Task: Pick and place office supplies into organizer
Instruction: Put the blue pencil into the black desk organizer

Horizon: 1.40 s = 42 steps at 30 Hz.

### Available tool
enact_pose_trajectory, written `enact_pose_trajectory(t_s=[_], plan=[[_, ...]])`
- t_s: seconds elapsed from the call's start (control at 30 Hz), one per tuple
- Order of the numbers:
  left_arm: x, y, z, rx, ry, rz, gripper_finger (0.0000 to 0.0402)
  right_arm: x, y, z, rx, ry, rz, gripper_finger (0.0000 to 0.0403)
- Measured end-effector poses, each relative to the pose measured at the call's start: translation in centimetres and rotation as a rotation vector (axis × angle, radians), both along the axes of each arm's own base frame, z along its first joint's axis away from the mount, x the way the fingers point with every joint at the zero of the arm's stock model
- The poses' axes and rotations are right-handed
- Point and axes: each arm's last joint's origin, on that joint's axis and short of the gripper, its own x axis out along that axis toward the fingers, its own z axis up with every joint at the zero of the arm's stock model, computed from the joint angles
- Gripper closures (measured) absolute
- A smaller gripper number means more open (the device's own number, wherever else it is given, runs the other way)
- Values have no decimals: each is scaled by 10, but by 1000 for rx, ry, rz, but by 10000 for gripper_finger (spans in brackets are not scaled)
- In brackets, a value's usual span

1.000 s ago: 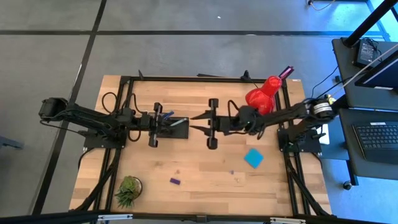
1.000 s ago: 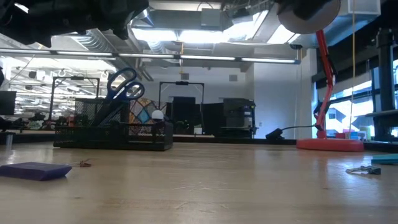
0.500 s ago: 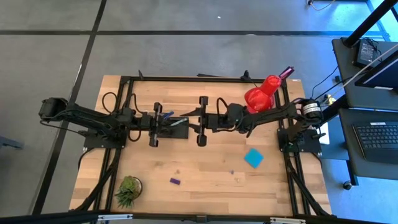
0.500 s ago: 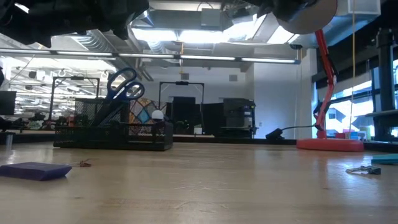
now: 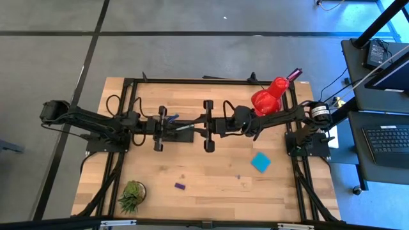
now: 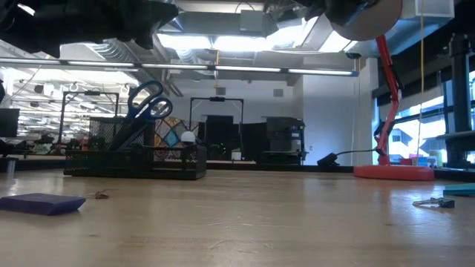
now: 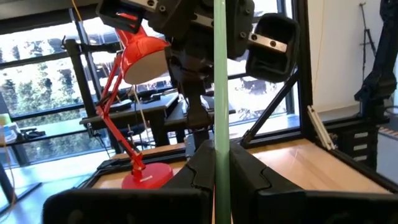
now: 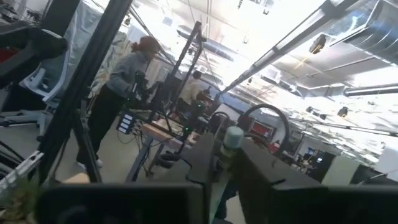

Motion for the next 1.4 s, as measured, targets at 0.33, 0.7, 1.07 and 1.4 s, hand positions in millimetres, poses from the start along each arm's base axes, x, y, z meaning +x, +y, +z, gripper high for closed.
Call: enact_pose_trajectory(t_s=[0.33,0.7,1.07,1.4], plan=[[0,1,-1,33,6,31,386,1,1,-2,11,22,12,376],[0,1,-2,43,24,39,306,1,0,-3,-8,27,-4,376],[-11,1,10,56,-30,47,237,2,-20,-4,51,52,-24,376],[-36,8,6,103,136,278,235,2,-37,-5,85,64,-64,376]])
